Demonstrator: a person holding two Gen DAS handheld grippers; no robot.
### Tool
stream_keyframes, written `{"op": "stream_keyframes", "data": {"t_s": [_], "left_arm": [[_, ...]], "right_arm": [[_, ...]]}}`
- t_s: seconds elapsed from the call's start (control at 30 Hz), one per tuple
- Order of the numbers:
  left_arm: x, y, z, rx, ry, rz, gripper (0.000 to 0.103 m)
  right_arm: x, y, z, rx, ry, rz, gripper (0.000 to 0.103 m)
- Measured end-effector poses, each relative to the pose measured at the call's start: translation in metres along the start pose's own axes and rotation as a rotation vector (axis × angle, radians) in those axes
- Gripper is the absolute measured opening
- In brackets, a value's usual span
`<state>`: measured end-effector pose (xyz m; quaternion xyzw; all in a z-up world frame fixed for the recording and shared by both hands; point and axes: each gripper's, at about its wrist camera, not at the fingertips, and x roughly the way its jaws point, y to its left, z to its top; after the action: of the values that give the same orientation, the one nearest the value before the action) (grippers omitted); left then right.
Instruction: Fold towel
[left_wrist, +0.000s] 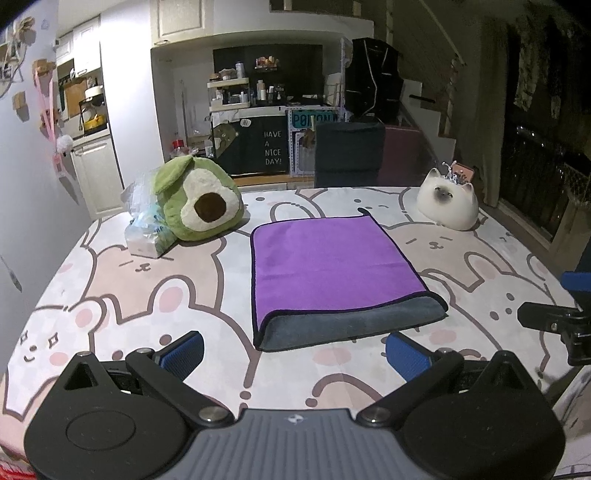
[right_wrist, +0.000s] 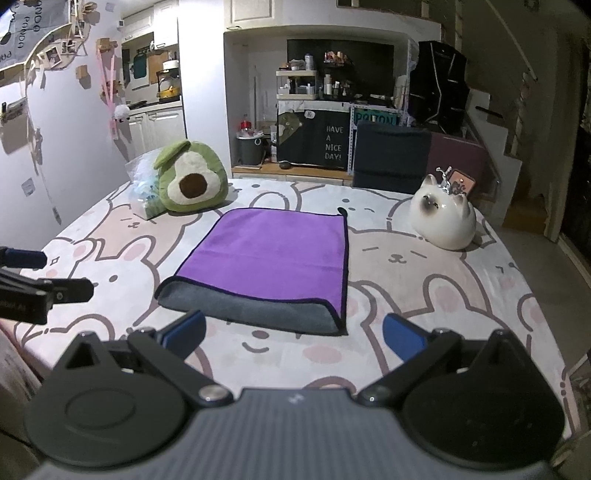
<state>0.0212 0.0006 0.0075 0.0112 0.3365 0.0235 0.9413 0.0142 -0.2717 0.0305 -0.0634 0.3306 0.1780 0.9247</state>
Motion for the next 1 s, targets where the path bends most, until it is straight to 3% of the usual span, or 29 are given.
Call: {"op": "stream_keyframes", "data": {"t_s": [0.23,1.0], "left_arm": [[0.010,-0.002,0.011,0.026,-0.004,0.013,0.103],[0.076,0.015,0.043,-0.017,0.138,0.031,0.103]], "right_arm": [[0.010,0.000,0.006,-0.018,0.016,-0.008,0.103],[0.058,-0.018,0.032,-0.033,0.082,-0.005,0.103]]}}
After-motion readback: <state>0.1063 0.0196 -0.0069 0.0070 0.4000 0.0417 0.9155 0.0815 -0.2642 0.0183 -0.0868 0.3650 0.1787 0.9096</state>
